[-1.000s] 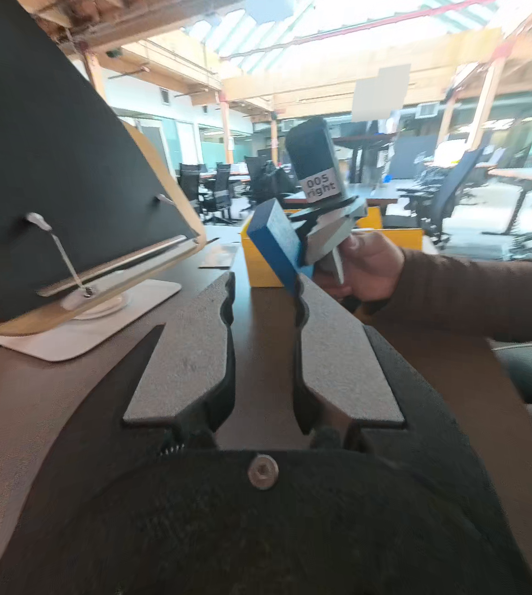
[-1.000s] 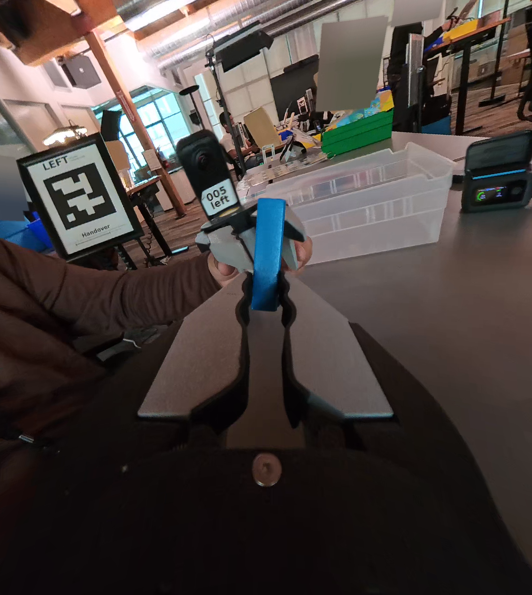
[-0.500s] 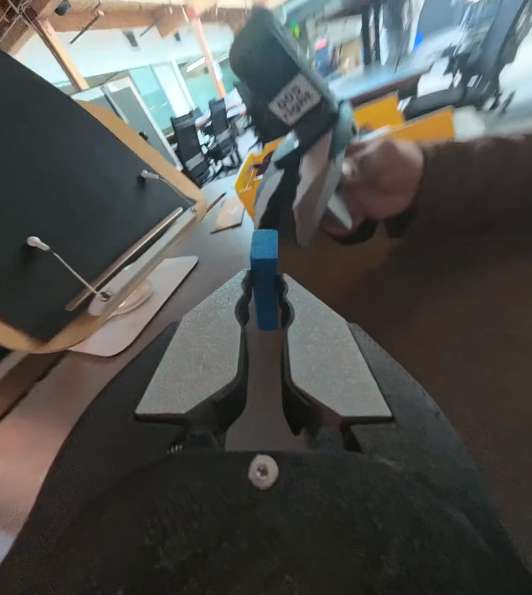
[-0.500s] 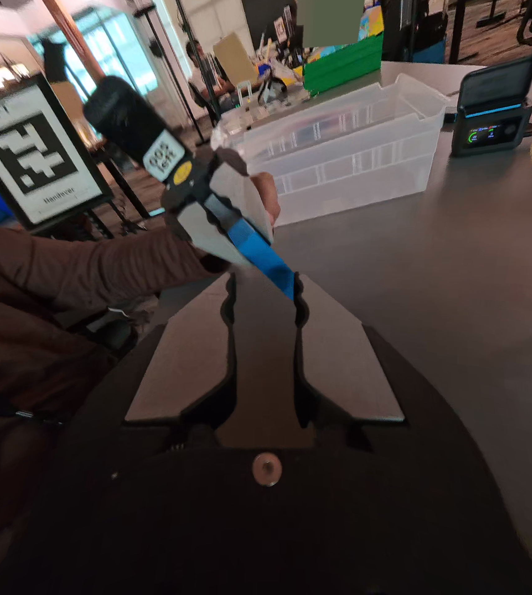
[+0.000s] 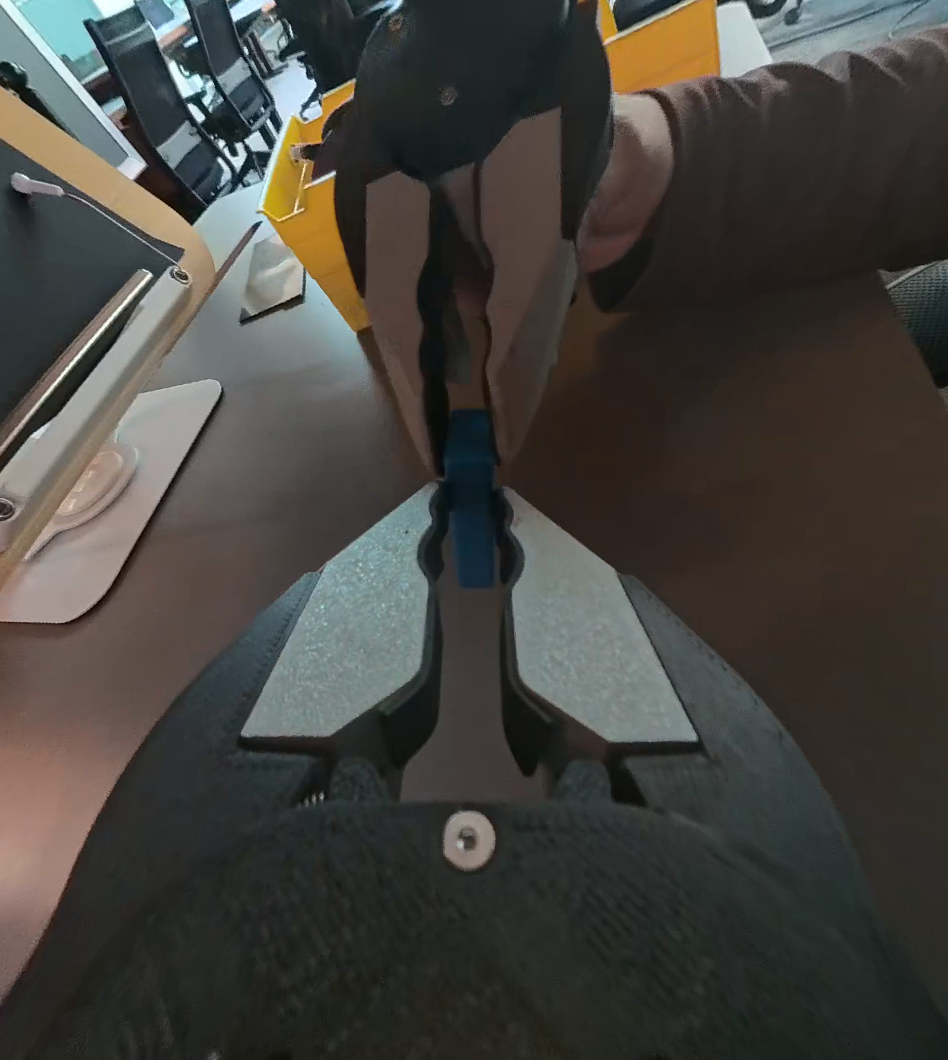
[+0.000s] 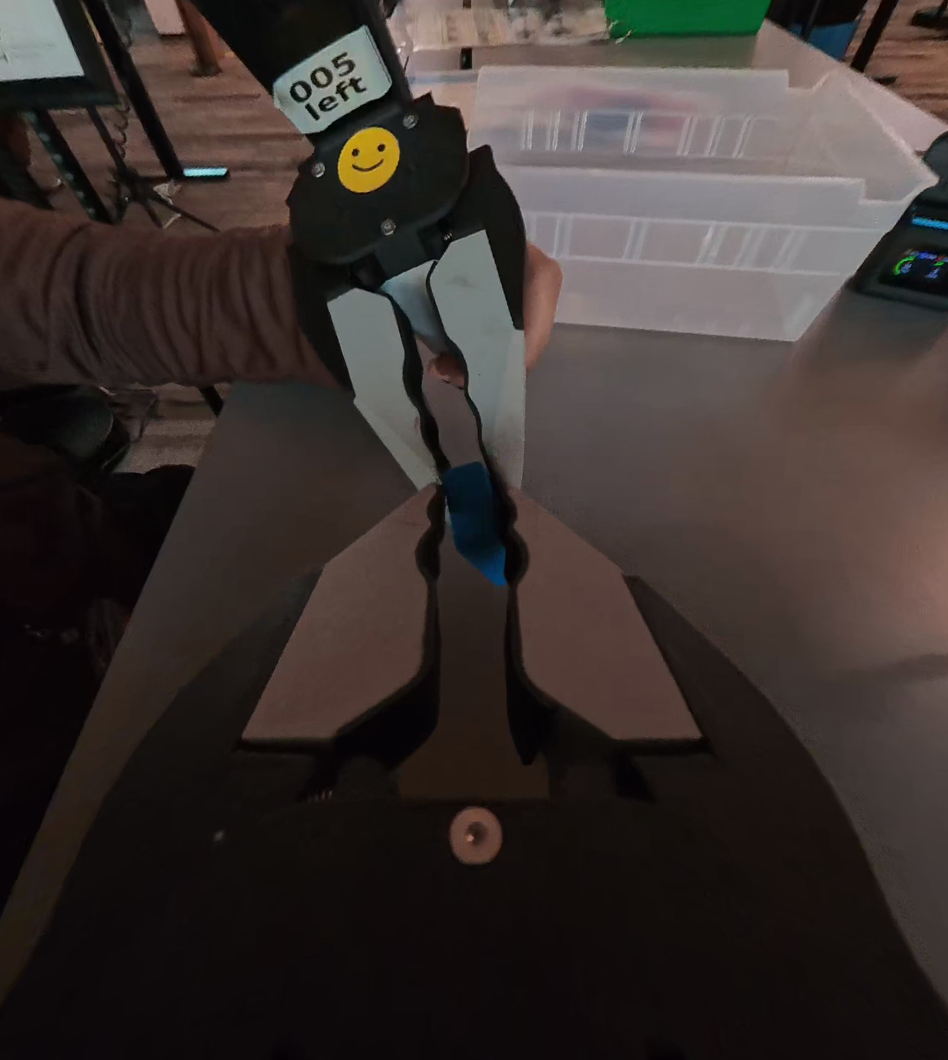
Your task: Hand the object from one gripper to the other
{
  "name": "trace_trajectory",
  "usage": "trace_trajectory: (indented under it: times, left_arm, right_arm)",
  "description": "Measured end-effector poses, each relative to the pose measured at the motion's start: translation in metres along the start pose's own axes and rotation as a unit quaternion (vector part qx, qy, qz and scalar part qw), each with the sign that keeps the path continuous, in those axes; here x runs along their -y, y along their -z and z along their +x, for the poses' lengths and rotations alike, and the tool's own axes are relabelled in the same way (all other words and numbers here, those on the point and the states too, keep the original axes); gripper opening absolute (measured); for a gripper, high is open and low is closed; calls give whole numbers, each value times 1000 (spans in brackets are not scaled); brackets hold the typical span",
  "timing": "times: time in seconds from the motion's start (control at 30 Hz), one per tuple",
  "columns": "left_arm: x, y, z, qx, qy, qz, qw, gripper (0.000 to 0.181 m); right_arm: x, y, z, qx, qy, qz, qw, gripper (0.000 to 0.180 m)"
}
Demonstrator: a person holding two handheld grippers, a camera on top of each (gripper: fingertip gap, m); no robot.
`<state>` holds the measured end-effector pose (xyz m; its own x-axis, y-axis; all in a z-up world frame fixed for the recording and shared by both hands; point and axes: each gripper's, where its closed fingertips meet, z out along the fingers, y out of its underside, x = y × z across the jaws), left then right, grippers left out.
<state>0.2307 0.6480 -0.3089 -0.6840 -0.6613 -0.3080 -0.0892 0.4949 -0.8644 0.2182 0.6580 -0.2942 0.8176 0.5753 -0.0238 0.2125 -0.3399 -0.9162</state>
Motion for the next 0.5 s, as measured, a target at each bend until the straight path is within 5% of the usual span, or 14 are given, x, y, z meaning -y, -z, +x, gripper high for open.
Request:
trace_trajectory:
  times: [0.03, 0.2, 0.37, 0.5]
  left_arm:
    - [-1, -1, 0, -1, 0, -3, 1000, 12]
    - [3, 5, -13, 49, -21, 16, 998, 14]
    - [-1, 12, -14, 93, -119, -6, 988, 25]
    - [-2, 13, -25, 195, -286, -40, 937, 27]
  right_arm:
    - [-2, 0, 1, 0, -5, -6, 1000, 15]
    - [-5, 7, 23, -36, -67, -4, 997, 13]
    - [6, 32, 41, 2, -214, 86, 973, 13]
    - [14, 48, 41, 92, -336, 152, 925, 13]
